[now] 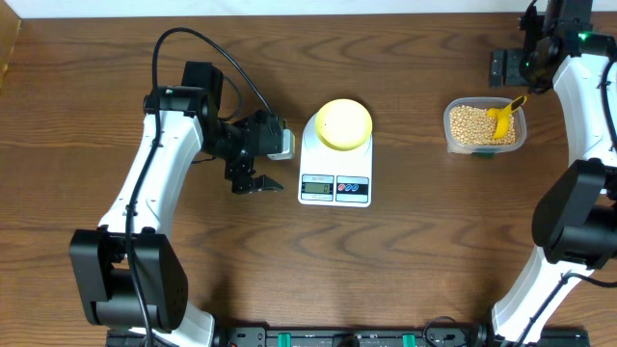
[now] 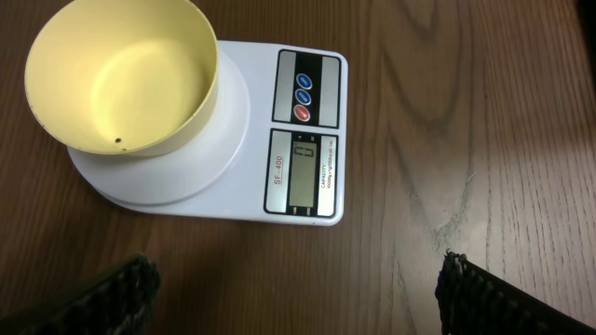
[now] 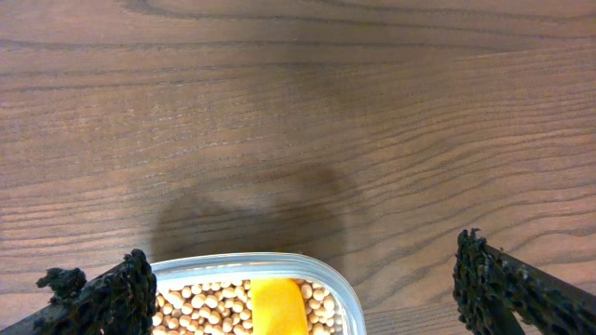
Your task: Scoop item into bowl and weigh 50g on scale
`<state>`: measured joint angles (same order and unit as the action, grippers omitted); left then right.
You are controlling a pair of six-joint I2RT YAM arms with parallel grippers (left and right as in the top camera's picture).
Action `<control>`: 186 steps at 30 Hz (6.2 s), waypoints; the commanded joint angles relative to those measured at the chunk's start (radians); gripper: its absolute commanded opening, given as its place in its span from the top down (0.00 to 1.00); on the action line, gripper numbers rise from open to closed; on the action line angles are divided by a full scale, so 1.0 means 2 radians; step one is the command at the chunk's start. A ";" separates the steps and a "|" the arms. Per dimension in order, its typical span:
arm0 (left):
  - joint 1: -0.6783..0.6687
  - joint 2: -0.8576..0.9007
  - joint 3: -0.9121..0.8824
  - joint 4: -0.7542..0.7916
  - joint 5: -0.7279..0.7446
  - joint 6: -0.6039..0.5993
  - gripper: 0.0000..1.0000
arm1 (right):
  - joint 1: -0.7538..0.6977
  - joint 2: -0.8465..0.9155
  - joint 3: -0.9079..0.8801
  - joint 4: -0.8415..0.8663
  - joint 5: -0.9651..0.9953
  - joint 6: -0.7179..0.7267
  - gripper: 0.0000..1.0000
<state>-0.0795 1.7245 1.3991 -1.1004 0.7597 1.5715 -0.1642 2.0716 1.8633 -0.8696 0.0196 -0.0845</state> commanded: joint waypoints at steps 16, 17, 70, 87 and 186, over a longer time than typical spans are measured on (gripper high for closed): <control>0.000 0.000 -0.004 -0.004 0.001 0.005 0.02 | 0.002 0.004 0.006 0.002 0.002 0.001 0.01; 0.000 0.000 -0.004 -0.004 0.001 0.005 0.02 | 0.002 0.004 0.006 0.002 0.002 0.001 0.01; 0.000 0.000 -0.004 -0.004 0.001 0.005 0.03 | -0.005 -0.026 -0.036 -0.059 -0.019 0.109 0.43; 0.000 0.000 -0.004 -0.004 0.001 0.005 0.03 | -0.003 -0.026 -0.037 -0.084 -0.011 0.094 0.67; 0.000 0.000 -0.004 -0.004 0.001 0.005 0.02 | -0.006 -0.008 -0.046 -0.089 -0.039 -0.019 0.99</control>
<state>-0.0795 1.7245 1.3991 -1.1007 0.7567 1.5715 -0.1661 2.0525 1.7786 -1.0470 -0.0669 -0.1173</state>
